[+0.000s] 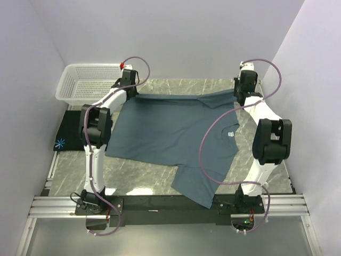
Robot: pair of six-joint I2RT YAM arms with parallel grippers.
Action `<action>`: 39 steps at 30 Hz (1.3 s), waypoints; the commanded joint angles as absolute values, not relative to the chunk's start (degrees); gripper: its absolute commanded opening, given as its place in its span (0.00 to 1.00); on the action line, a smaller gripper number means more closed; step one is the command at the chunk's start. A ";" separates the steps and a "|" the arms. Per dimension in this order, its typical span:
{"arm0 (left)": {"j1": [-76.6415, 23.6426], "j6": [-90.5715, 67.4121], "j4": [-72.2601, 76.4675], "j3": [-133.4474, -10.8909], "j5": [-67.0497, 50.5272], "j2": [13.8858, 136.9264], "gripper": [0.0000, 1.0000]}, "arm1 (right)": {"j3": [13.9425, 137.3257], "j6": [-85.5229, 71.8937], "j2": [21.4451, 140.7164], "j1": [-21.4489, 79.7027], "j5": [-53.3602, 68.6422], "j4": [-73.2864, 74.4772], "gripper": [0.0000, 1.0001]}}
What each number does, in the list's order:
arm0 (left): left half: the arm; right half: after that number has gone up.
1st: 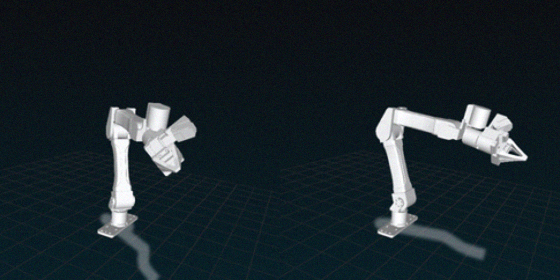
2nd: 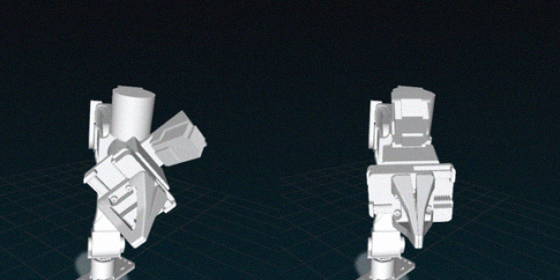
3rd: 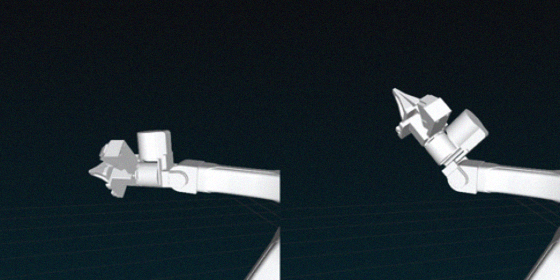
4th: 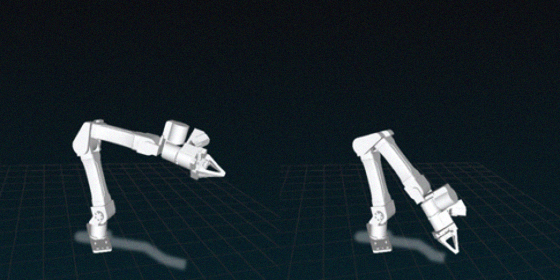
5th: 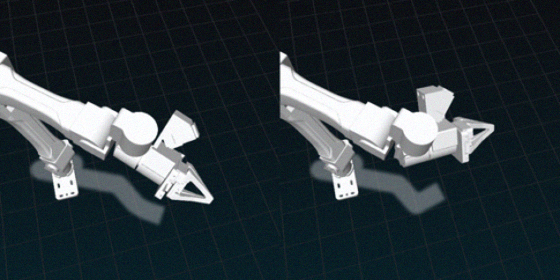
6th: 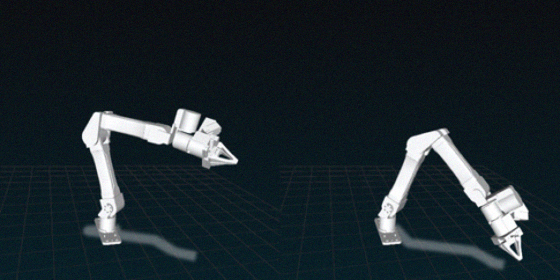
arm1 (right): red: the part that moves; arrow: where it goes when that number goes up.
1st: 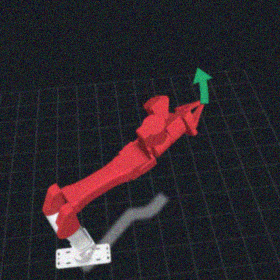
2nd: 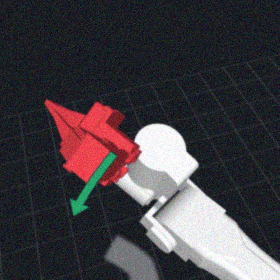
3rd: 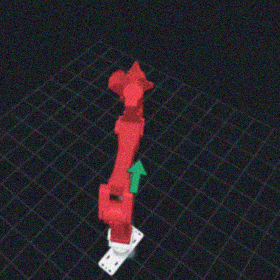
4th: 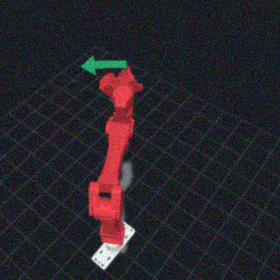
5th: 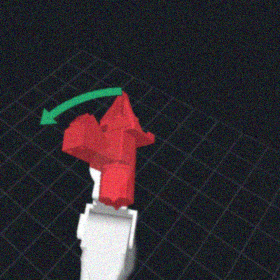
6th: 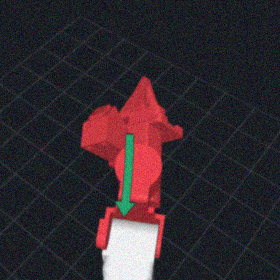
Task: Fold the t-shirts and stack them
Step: Flatten the tshirt out, then fold the tshirt
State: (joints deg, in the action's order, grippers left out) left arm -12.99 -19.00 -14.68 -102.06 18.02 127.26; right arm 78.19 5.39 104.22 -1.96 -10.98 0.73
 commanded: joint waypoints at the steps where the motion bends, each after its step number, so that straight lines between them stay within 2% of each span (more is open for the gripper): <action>1: -11.25 -17.05 -14.23 -109.68 18.99 129.71 0.01 | 85.51 3.79 104.76 -2.20 -10.20 1.48 0.00; 7: -9.93 -15.91 -14.77 -115.57 18.37 133.06 0.02 | 90.78 0.27 103.54 -2.20 -6.77 12.73 0.00; 18: -9.14 -13.89 -14.06 -113.21 16.26 131.31 0.01 | 91.85 -11.85 98.88 -2.20 -5.01 28.55 0.00; 39: -8.79 -18.63 -18.81 -109.16 15.91 125.33 0.01 | 89.04 -21.70 94.66 -2.81 -4.04 40.69 0.00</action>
State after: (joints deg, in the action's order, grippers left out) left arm -9.56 -16.97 -18.46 -109.56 14.50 130.58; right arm 89.56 -19.88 97.84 -2.11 -3.57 38.50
